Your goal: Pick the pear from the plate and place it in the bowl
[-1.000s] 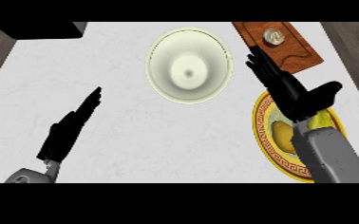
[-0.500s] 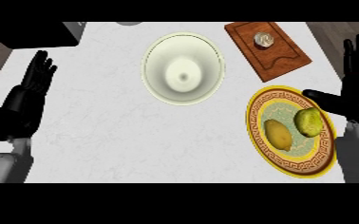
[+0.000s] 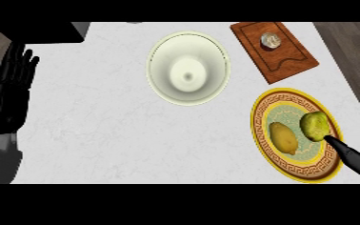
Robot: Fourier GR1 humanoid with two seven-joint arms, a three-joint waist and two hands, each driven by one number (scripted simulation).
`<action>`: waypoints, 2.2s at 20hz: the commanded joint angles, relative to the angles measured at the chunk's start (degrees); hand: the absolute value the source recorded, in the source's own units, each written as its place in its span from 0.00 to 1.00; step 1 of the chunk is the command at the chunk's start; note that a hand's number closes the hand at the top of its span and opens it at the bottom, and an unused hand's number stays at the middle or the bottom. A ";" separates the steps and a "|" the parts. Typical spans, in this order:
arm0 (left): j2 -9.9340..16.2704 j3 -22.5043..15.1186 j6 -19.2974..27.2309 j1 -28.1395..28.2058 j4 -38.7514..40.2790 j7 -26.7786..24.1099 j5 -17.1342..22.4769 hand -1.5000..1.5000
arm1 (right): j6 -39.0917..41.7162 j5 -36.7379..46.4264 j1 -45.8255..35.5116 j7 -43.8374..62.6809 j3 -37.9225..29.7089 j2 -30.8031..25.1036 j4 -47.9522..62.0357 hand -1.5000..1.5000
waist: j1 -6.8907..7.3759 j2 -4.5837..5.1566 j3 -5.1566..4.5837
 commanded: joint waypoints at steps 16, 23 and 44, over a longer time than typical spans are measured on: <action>-0.82 2.58 -3.20 -4.00 5.32 -2.16 -0.44 0.50 | 26.43 2.47 31.03 17.97 -10.59 -24.96 -6.96 0.00 | 0.78 0.50 0.02; -3.29 3.10 -3.40 -2.82 1.98 -0.19 -2.39 0.50 | 30.63 5.60 25.20 24.34 -11.93 -21.99 -5.62 0.00 | 1.53 0.38 0.03; -7.83 6.79 -5.80 -4.84 1.02 4.24 -7.39 0.50 | 28.93 25.04 5.04 20.26 -4.98 -10.59 15.95 0.00 | 1.69 0.36 0.05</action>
